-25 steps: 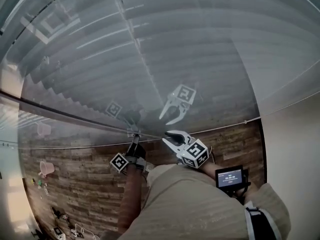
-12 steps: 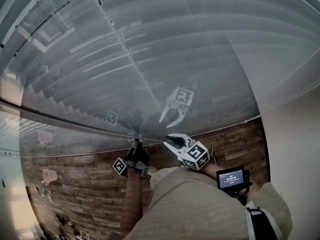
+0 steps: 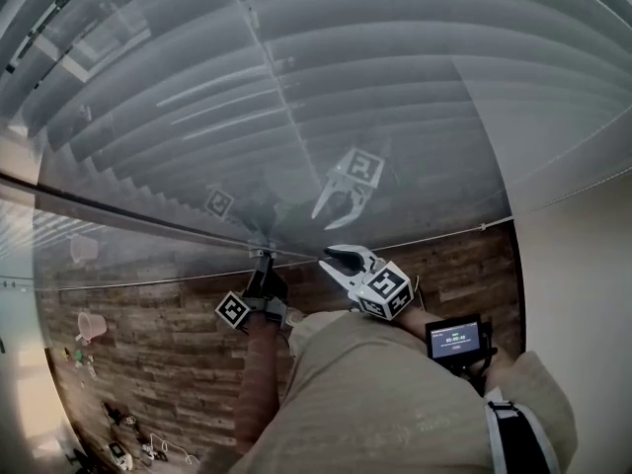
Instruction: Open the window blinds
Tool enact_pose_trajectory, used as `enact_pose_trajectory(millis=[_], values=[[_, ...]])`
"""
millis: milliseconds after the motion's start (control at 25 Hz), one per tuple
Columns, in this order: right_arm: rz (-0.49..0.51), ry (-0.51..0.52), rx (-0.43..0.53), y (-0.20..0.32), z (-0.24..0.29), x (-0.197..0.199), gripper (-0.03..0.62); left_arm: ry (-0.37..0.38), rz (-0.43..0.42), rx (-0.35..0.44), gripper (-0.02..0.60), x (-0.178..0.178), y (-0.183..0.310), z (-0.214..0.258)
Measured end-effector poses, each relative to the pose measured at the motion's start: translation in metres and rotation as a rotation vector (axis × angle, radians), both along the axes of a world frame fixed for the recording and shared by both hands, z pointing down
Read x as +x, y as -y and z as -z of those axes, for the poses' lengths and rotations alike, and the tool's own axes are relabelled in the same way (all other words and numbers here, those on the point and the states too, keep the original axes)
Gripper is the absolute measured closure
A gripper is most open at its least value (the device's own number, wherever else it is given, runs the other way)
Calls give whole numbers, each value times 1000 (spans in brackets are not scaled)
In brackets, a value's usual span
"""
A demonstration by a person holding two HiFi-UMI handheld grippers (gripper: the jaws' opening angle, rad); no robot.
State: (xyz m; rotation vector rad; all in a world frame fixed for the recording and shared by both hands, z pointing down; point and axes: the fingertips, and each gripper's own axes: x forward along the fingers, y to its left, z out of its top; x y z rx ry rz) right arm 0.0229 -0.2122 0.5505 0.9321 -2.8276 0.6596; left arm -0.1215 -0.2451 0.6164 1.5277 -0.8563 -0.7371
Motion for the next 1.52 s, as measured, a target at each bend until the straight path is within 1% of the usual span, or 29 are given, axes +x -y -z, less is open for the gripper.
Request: enact_pose_trajectory(millis=[40,80,120,200,240,280,320,360,440,480,560,600,680,760,840,1040,1200,1240,1400,1520], values=[[3,1,4,0,0,-1,499,83,-2,22,334,1,0,4],[6,2,6,0,0,-1,499,190,-8,41,333,2,-2,6],[9,1,5,0,0,-2,499,333,-23,59,333,2,-6,5],[14,0,0,-2,0,-3,499,691,-82,107,333,2,-13,-2],[16,0,-2,-3,0,-3,499,850,-106,128,333,3,-16,-4],[17,0,-3,-4,0,-3,499,971,-120,146,333,5,-17,-3],[19,1,-2,-5,0,-4,499,1057,-125,160,333,7,-17,-1],[19,1,-1,-5,0,-4,499,1115,-126,167,334,8,-17,0],[18,2,-1,-5,0,-4,499,1189,-124,157,341,10,-14,0],[16,2,-1,-4,0,-4,499,1215,-118,143,358,9,-12,-1],[13,3,-1,-4,0,-3,499,1249,-103,117,445,4,-10,-4],[12,4,0,-4,0,-3,499,1250,-98,110,445,2,-10,-4],[6,5,1,-2,-1,-1,499,1220,-96,105,445,-1,-10,-5],[0,6,-2,-2,-2,0,499,1172,-99,97,445,-3,-10,-6],[-4,6,-3,-1,-3,1,499,1106,-98,84,446,-4,-10,-7],[-8,7,-6,0,1,1,499,865,-72,40,446,-10,-10,-5],[-11,6,-7,2,3,0,499,734,-72,30,446,-11,-7,-4],[-10,5,-7,2,3,-1,499,687,-72,27,446,-10,-6,-3],[-2,3,-5,1,5,-2,499,446,-77,7,446,-6,-8,0],[4,3,-6,0,4,-3,499,332,-83,2,446,-4,-10,0]])
